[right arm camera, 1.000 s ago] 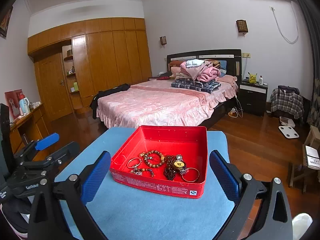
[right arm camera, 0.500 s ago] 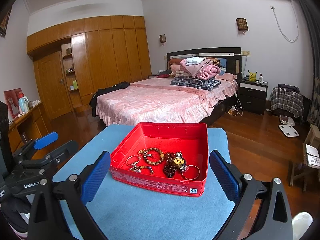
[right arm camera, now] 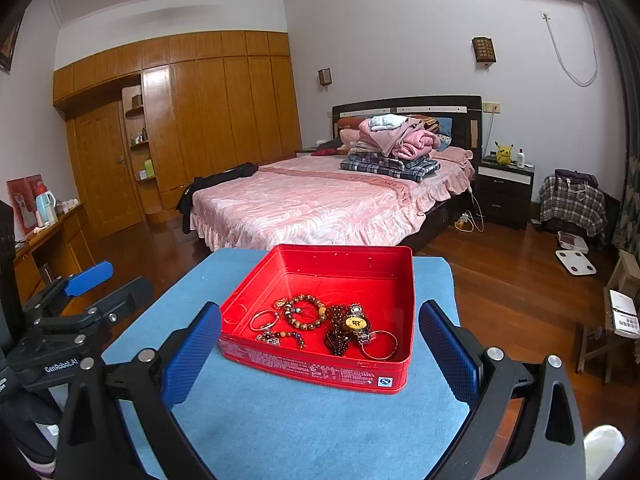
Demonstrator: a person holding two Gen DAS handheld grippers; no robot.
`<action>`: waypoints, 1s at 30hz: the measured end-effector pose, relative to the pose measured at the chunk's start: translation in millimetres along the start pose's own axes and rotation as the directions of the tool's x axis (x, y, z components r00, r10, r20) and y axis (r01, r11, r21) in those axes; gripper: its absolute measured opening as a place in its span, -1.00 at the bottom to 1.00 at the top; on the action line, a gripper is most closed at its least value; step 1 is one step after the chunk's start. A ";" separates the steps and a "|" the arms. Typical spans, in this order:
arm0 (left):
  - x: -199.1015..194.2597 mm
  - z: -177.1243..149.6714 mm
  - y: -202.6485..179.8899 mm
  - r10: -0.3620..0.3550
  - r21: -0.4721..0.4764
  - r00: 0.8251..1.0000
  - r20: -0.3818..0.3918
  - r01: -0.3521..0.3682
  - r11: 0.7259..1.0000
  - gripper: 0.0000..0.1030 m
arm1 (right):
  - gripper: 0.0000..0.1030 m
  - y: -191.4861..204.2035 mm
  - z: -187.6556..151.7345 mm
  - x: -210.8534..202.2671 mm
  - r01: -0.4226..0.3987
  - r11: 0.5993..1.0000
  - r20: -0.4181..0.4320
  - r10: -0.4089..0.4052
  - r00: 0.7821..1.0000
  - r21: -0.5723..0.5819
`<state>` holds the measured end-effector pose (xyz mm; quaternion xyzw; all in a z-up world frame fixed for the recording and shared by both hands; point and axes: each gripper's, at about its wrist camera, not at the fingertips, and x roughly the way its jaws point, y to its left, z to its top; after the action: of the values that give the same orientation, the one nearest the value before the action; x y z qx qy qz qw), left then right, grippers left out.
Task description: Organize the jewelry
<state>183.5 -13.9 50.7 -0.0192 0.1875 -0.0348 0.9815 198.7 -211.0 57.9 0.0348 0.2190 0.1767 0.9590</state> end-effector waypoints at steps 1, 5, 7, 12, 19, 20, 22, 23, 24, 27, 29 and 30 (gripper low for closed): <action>0.0 -0.1 0.0 0.000 0.000 1.000 0.000 0.000 1.000 0.89 | 0.88 0.1 0.3 -0.3 -0.001 1.000 0.000 0.001 1.000 0.000; 0.0 -0.1 0.0 0.000 0.001 1.000 0.000 0.000 1.000 0.89 | 0.88 -1.0 -0.6 -0.2 0.000 1.000 -0.002 0.000 1.000 0.003; 0.0 0.0 -0.1 0.000 0.001 1.000 0.001 0.000 1.000 0.89 | 0.88 -1.5 -0.9 -0.5 0.001 1.000 -0.002 -0.001 1.000 0.001; 0.0 -0.4 -0.1 0.000 -0.001 1.000 0.001 0.000 1.000 0.89 | 0.88 -2.3 -1.7 -0.4 0.003 1.000 -0.002 -0.003 1.000 -0.001; 0.0 -0.3 0.1 0.000 0.000 1.000 0.000 0.000 1.000 0.89 | 0.88 -2.7 -1.5 -0.5 0.002 1.000 -0.003 -0.002 1.000 0.000; 0.0 -0.5 0.1 0.000 0.000 1.000 0.000 0.000 1.000 0.89 | 0.88 -3.1 -1.8 -0.5 0.002 1.000 -0.002 -0.002 1.000 0.000; 0.0 -0.7 0.2 0.000 0.000 1.000 0.001 0.000 1.000 0.89 | 0.88 -3.0 -1.7 -0.5 0.003 1.000 -0.002 -0.003 1.000 -0.001; 0.2 -0.4 0.2 0.000 0.000 1.000 0.000 0.000 1.000 0.89 | 0.88 -3.1 -1.8 -0.4 0.002 1.000 -0.003 -0.002 1.000 0.000; 0.2 -0.5 0.2 0.000 0.000 1.000 -0.001 0.000 1.000 0.89 | 0.88 -3.3 -2.0 -0.3 0.002 1.000 -0.003 -0.002 1.000 0.000; -0.1 -0.6 0.2 0.000 0.001 1.000 0.001 0.000 1.000 0.89 | 0.88 -2.3 -1.4 -0.5 0.002 1.000 -0.003 -0.003 1.000 0.000; 0.0 -0.5 0.2 0.000 0.001 1.000 0.000 0.000 1.000 0.89 | 0.88 -3.1 -1.9 -0.3 0.003 1.000 -0.003 -0.003 1.000 0.000; 0.1 -0.7 0.3 0.000 0.001 1.000 0.001 0.000 1.000 0.89 | 0.88 -3.0 -2.0 -0.4 0.002 1.000 -0.003 -0.002 1.000 0.000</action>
<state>183.3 -13.6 50.0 -0.0188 0.1873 -0.0350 0.9815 198.4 -214.0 55.8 0.0341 0.2205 0.1757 0.9588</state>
